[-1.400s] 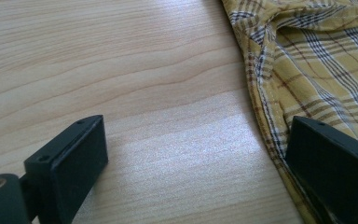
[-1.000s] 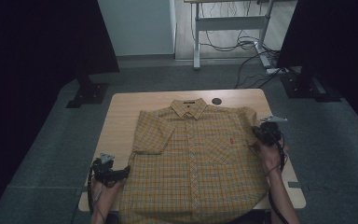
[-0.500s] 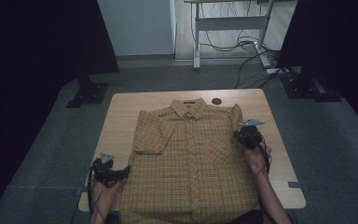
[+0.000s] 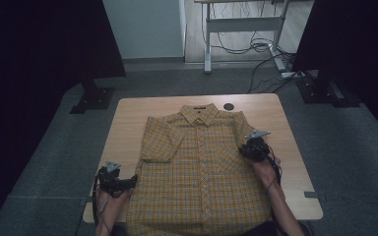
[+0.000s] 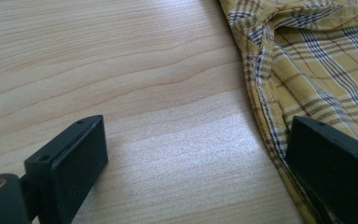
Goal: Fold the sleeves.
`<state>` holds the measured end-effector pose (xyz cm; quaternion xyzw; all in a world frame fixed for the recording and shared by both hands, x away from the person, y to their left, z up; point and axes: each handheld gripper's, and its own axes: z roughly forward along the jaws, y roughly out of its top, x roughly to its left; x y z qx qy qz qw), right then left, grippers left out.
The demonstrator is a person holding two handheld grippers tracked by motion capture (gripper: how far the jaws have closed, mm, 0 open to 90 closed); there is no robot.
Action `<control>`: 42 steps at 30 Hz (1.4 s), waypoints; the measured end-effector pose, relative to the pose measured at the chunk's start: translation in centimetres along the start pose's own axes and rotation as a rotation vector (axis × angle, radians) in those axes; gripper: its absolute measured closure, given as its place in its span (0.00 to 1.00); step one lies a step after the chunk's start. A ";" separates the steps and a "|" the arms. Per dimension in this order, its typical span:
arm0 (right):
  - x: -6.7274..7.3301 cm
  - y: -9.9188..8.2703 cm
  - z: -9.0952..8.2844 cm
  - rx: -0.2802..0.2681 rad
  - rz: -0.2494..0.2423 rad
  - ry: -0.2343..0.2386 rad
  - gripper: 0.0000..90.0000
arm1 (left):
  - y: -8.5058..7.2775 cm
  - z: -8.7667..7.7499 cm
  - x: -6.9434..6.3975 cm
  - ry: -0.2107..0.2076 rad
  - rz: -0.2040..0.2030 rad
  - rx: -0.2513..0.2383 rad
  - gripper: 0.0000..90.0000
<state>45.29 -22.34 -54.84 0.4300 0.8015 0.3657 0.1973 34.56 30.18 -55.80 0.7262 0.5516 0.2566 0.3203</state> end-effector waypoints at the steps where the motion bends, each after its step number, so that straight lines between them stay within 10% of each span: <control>1: 0.0 0.1 -0.3 -0.012 0.001 0.000 0.74 | 0.0 0.0 0.0 0.000 0.000 0.000 0.06; 12: -1.3 1.3 -2.7 -0.122 0.017 -0.088 0.47 | 0.0 0.0 0.0 0.000 0.000 0.000 0.06; 23: -5.7 -0.9 -2.0 -0.075 0.194 -0.157 0.41 | 0.0 0.0 0.0 0.000 0.000 0.000 0.06; 42: -5.3 -1.7 -1.1 -0.053 0.196 -0.143 0.94 | 0.0 0.0 0.0 0.000 0.000 0.000 0.06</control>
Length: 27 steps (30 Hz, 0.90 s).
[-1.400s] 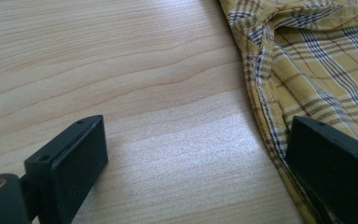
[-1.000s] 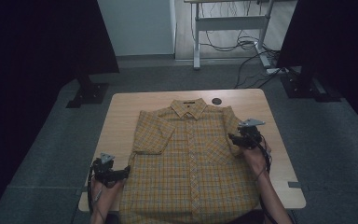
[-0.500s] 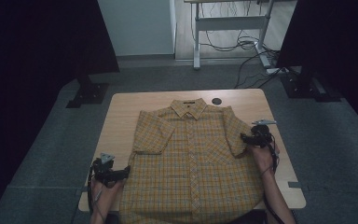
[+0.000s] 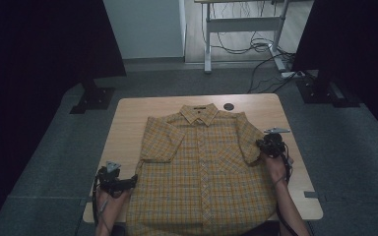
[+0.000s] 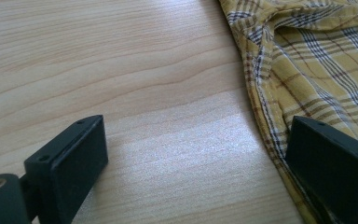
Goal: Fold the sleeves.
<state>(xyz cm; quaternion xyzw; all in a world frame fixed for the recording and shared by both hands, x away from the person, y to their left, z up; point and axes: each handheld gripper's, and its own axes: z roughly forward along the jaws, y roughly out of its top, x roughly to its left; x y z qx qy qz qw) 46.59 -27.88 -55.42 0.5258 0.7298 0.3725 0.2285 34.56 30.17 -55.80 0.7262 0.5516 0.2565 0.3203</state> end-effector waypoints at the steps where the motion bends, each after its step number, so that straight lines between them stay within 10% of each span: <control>1: 0.1 0.1 -0.1 -0.005 -0.003 0.000 0.94 | 0.0 0.0 0.0 0.000 0.000 0.000 0.06; 27: 8.6 2.9 -0.6 -0.113 -0.143 0.183 0.94 | 0.0 0.0 0.0 0.000 0.000 0.000 0.06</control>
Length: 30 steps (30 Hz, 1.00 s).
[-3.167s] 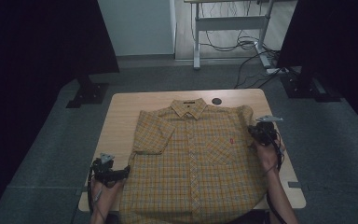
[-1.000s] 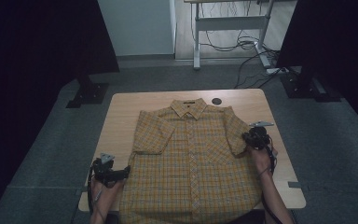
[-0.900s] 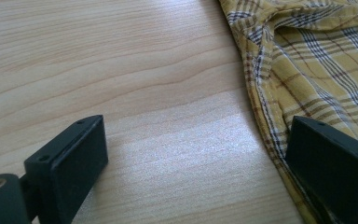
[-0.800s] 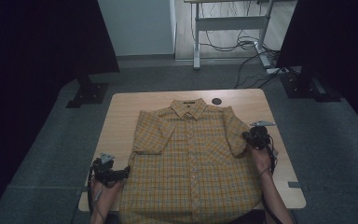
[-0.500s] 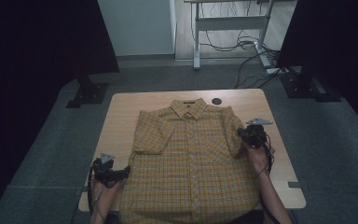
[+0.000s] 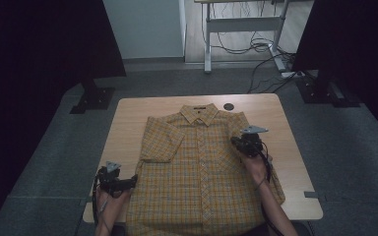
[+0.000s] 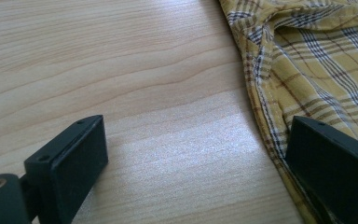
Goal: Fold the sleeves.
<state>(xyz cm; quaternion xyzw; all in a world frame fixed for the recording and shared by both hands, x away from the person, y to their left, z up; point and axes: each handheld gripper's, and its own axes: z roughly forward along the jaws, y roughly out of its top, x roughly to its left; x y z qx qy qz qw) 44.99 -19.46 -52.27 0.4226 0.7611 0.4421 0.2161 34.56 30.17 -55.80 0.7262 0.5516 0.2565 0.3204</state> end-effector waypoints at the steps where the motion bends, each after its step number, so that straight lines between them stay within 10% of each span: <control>1: 0.3 0.0 0.2 0.006 -0.006 0.007 0.93 | 0.0 0.0 0.0 0.000 0.000 0.000 0.06; 13: 1.6 -0.4 1.3 0.023 -0.012 0.077 0.78 | 0.0 0.0 0.0 0.000 0.000 0.000 0.06; 30: -1.2 -0.9 0.6 0.012 0.048 -0.055 0.51 | 0.0 0.0 0.0 -0.001 0.001 0.000 0.06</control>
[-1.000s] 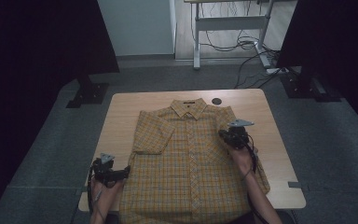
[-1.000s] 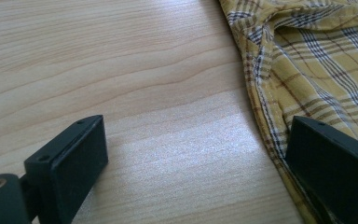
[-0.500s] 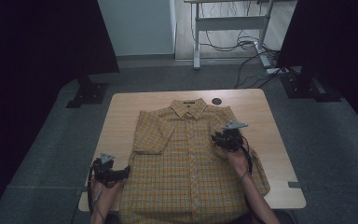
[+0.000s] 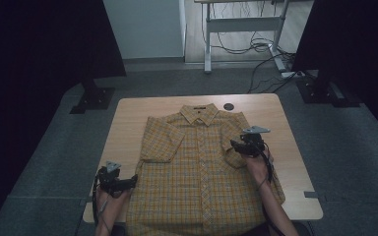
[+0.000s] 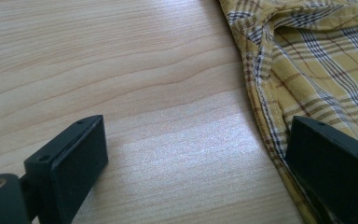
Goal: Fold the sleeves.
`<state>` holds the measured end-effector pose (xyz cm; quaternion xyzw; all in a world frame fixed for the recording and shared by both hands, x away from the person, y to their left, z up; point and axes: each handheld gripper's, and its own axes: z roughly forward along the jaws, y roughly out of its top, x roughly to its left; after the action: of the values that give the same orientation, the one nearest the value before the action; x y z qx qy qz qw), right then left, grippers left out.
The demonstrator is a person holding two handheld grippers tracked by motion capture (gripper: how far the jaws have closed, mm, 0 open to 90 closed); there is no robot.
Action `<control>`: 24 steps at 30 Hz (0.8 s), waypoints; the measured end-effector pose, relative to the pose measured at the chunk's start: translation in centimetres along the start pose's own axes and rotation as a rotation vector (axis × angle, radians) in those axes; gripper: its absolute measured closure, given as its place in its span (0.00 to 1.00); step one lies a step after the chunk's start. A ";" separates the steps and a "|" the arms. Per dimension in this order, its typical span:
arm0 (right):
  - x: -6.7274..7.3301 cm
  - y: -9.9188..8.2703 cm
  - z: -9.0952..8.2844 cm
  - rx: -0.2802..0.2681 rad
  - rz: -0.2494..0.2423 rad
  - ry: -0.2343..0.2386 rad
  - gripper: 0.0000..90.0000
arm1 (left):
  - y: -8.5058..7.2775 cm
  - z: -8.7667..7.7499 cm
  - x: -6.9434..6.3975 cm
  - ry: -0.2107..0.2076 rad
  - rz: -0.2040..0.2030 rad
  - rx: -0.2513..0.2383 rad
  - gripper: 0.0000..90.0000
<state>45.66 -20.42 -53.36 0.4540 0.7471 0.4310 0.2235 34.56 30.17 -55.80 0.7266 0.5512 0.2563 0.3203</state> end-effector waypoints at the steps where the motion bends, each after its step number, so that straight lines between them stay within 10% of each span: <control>1: 0.1 -0.2 0.3 0.006 0.001 0.002 0.51 | 0.0 0.0 0.0 0.000 0.000 0.000 0.06; 8: 0.8 -1.0 2.7 0.061 -0.028 -0.004 0.59 | 0.0 0.0 0.0 0.000 0.000 0.000 0.06; 16: 1.7 -1.1 3.2 0.082 -0.034 0.002 0.95 | 0.0 0.0 0.0 0.000 0.000 0.000 0.06; 24: 2.8 0.3 2.5 0.037 -0.038 0.039 0.97 | 0.0 0.0 0.0 -0.001 0.000 0.001 0.06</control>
<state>46.23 -16.79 -54.29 0.4351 0.7678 0.4216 0.2086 34.58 30.16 -55.80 0.7267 0.5511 0.2560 0.3203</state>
